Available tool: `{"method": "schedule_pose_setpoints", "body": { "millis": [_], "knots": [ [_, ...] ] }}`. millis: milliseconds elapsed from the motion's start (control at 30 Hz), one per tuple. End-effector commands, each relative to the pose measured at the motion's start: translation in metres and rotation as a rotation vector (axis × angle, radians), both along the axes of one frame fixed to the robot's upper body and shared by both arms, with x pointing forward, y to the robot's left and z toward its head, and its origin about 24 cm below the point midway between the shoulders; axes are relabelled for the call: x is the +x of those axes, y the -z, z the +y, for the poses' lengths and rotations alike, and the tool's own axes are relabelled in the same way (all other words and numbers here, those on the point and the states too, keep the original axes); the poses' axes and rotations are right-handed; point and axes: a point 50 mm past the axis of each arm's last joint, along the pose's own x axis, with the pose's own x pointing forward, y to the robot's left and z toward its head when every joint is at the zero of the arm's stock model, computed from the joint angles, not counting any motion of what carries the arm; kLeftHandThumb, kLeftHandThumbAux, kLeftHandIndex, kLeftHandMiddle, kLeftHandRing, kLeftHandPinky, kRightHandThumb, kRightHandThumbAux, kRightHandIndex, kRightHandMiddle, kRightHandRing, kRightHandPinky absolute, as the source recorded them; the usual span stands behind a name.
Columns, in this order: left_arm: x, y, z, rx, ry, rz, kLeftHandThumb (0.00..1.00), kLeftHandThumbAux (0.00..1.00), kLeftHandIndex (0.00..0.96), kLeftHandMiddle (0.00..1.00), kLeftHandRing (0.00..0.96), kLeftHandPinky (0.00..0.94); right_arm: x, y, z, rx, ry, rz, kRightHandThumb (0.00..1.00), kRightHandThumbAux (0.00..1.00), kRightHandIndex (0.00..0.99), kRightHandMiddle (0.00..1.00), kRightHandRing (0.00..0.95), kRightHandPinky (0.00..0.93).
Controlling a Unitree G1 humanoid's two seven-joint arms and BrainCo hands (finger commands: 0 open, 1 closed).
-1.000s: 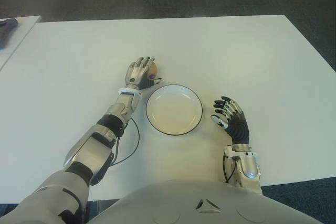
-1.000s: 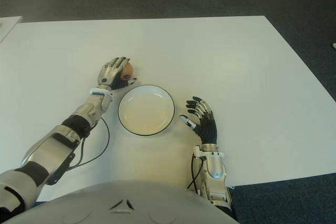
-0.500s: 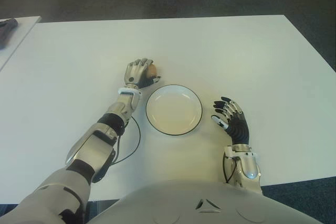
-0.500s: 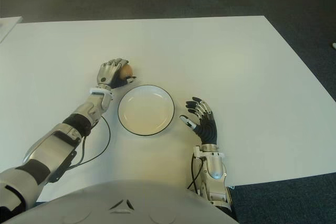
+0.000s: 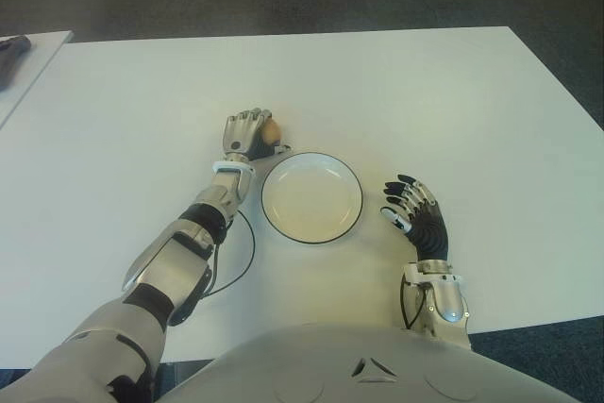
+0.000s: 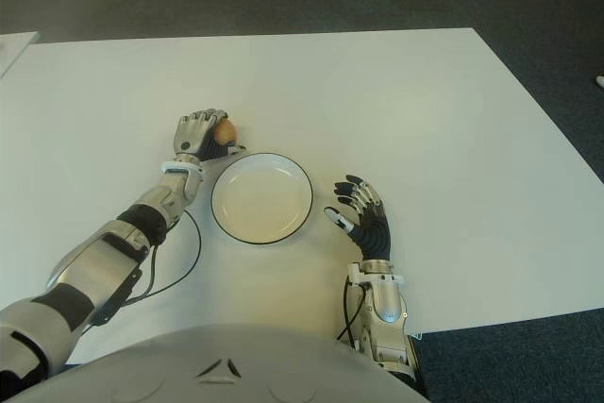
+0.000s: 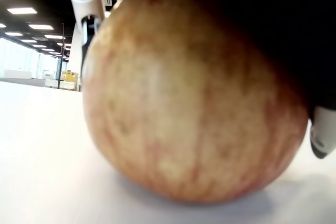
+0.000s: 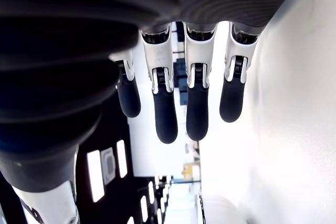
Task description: Put the apples into the plate.
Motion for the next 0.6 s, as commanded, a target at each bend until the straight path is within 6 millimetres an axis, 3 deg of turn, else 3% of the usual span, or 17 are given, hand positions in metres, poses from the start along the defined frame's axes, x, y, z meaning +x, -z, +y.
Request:
{"method": "schedule_pose_setpoints", "body": {
  "millis": [33, 167, 267, 500, 567, 600],
  "knots": [
    [-0.017, 0.021, 0.011, -0.014, -0.043, 0.084, 0.753, 0.692, 0.445, 0.813, 0.791, 0.675, -0.024, 0.031, -0.003, 0.031, 0.029, 0.207, 0.688, 0.752, 0.232, 0.362, 0.332, 0.316],
    [-0.009, 0.008, 0.016, -0.040, -0.048, 0.036, 0.754, 0.692, 0.445, 0.815, 0.785, 0.615, -0.023, 0.031, -0.003, 0.036, 0.027, 0.211, 0.692, 0.756, 0.235, 0.364, 0.332, 0.312],
    [-0.004, -0.001, 0.019, -0.044, -0.047, 0.012, 0.755, 0.693, 0.445, 0.816, 0.786, 0.621, -0.023, 0.032, -0.003, 0.036, 0.025, 0.211, 0.694, 0.757, 0.235, 0.364, 0.333, 0.321],
    [0.010, -0.044, 0.024, -0.082, -0.025, -0.125, 0.755, 0.694, 0.445, 0.821, 0.790, 0.627, -0.022, 0.032, -0.003, 0.033, 0.023, 0.209, 0.674, 0.757, 0.232, 0.359, 0.331, 0.326],
    [0.011, -0.056, 0.024, -0.095, -0.015, -0.168, 0.900, 0.688, 0.454, 0.820, 0.786, 0.513, -0.022, 0.032, -0.002, 0.033, 0.021, 0.209, 0.676, 0.759, 0.233, 0.359, 0.331, 0.326],
    [0.011, -0.061, 0.024, -0.098, -0.012, -0.183, 0.920, 0.687, 0.455, 0.821, 0.785, 0.497, -0.022, 0.032, -0.002, 0.033, 0.020, 0.208, 0.677, 0.760, 0.233, 0.360, 0.332, 0.326]
  ]
}}
